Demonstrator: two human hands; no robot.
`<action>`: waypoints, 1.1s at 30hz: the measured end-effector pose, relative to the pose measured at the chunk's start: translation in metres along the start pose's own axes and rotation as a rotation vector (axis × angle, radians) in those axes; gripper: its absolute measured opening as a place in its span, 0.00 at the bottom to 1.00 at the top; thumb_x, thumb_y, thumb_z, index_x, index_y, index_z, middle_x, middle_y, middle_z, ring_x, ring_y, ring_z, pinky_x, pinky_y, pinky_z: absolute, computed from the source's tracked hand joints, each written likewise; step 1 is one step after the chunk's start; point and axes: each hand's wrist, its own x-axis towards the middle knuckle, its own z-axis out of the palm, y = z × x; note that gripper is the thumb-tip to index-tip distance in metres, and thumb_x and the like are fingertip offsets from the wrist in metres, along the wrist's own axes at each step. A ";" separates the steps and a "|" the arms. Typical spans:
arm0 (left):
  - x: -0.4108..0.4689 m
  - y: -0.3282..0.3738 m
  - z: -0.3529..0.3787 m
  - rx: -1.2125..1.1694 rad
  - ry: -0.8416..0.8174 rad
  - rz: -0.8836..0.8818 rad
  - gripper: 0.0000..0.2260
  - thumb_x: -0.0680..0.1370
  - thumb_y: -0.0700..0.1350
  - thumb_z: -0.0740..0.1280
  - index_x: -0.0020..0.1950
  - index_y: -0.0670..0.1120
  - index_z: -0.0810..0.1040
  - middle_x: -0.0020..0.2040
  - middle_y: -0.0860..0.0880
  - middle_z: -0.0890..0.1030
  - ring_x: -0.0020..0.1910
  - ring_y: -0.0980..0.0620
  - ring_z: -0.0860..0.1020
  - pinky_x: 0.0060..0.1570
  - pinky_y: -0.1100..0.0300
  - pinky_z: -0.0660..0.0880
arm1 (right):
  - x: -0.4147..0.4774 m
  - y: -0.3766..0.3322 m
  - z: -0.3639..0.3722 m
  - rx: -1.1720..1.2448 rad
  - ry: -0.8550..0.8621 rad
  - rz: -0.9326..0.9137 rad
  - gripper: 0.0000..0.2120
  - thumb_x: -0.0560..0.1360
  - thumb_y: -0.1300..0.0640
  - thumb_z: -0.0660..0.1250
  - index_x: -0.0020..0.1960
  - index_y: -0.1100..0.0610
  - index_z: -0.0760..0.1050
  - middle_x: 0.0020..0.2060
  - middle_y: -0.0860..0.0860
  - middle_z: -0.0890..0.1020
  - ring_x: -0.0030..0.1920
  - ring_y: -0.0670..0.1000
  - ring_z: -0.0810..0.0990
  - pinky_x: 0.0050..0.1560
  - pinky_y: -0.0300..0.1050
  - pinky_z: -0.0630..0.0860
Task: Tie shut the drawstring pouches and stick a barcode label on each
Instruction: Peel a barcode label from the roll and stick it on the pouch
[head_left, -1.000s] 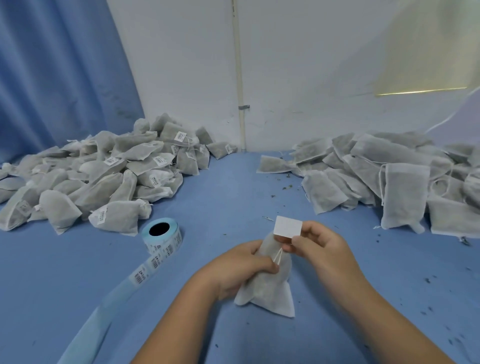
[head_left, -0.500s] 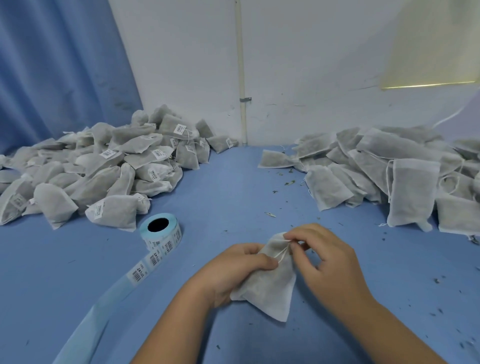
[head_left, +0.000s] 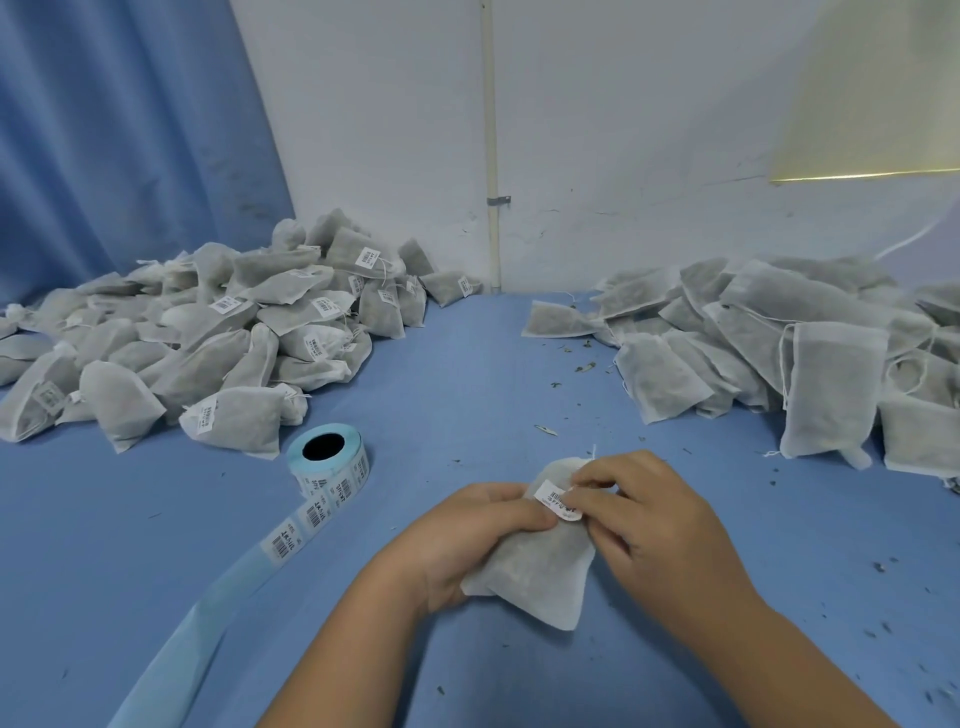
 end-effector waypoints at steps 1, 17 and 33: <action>0.000 0.000 0.000 -0.009 0.004 0.004 0.13 0.70 0.43 0.69 0.53 0.41 0.83 0.48 0.42 0.82 0.46 0.47 0.81 0.46 0.57 0.76 | 0.000 0.000 0.000 0.001 -0.018 -0.007 0.09 0.67 0.68 0.70 0.43 0.57 0.84 0.41 0.51 0.82 0.38 0.53 0.79 0.32 0.47 0.76; 0.001 -0.005 0.012 0.131 0.189 0.223 0.15 0.72 0.52 0.70 0.56 0.47 0.81 0.53 0.44 0.85 0.51 0.47 0.83 0.51 0.53 0.77 | 0.002 -0.016 -0.002 0.652 -0.007 0.852 0.14 0.68 0.52 0.75 0.51 0.45 0.75 0.43 0.43 0.78 0.41 0.39 0.79 0.40 0.30 0.72; 0.006 -0.013 0.029 0.014 0.257 0.360 0.12 0.72 0.56 0.67 0.40 0.49 0.82 0.38 0.48 0.83 0.38 0.52 0.80 0.40 0.59 0.76 | 0.004 -0.009 -0.009 1.438 -0.181 1.044 0.12 0.62 0.57 0.76 0.41 0.62 0.82 0.43 0.65 0.84 0.43 0.59 0.84 0.43 0.48 0.81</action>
